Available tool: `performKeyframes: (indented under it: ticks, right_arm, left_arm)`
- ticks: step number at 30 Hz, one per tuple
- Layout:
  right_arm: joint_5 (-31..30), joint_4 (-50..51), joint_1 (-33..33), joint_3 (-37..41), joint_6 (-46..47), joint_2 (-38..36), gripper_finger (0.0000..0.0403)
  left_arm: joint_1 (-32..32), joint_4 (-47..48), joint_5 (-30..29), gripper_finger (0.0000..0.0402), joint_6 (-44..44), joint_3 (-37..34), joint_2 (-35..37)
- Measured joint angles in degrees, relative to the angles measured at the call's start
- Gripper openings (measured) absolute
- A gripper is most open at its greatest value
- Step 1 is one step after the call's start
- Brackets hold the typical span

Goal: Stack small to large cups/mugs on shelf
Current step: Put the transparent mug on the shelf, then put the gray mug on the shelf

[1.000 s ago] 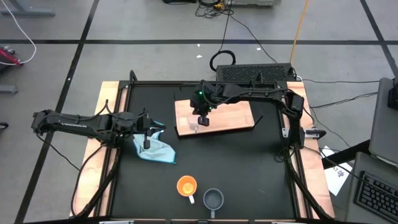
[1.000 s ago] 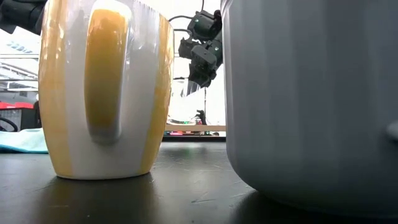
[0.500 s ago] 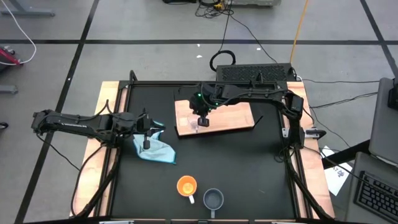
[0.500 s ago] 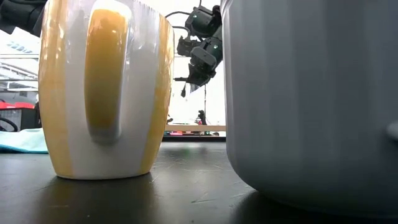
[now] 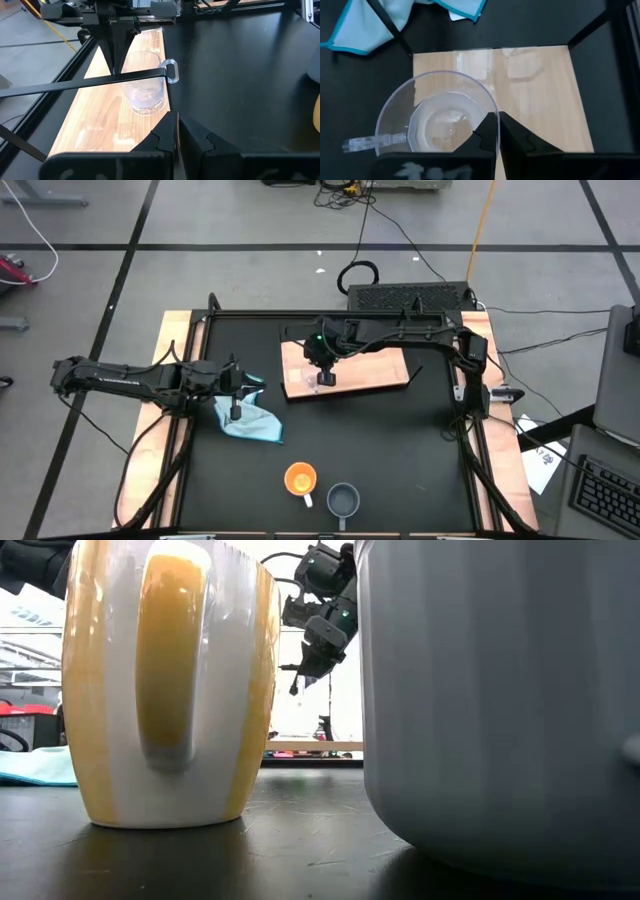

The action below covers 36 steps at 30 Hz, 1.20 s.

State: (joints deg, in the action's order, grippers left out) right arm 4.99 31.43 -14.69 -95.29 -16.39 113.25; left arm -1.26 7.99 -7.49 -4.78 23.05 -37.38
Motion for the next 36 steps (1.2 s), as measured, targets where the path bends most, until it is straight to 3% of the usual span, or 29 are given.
performKeyframes:
  ticks: [9,21,36]
  right_arm:
    - [-0.7,0.0,0.1,0.0,-0.2,0.0,0.0003]
    - [-0.6,0.3,0.2,0.1,0.4,0.2,0.0062]
    - [-0.3,-1.7,0.6,0.1,0.6,-1.4,0.0086]
  left_arm:
    - [0.0,0.5,0.0,0.0024,0.5,0.0,0.0]
    - [0.0,1.0,0.1,0.0024,0.6,0.0,0.0]
    - [0.0,1.3,0.1,0.0024,0.8,0.0,0.0]
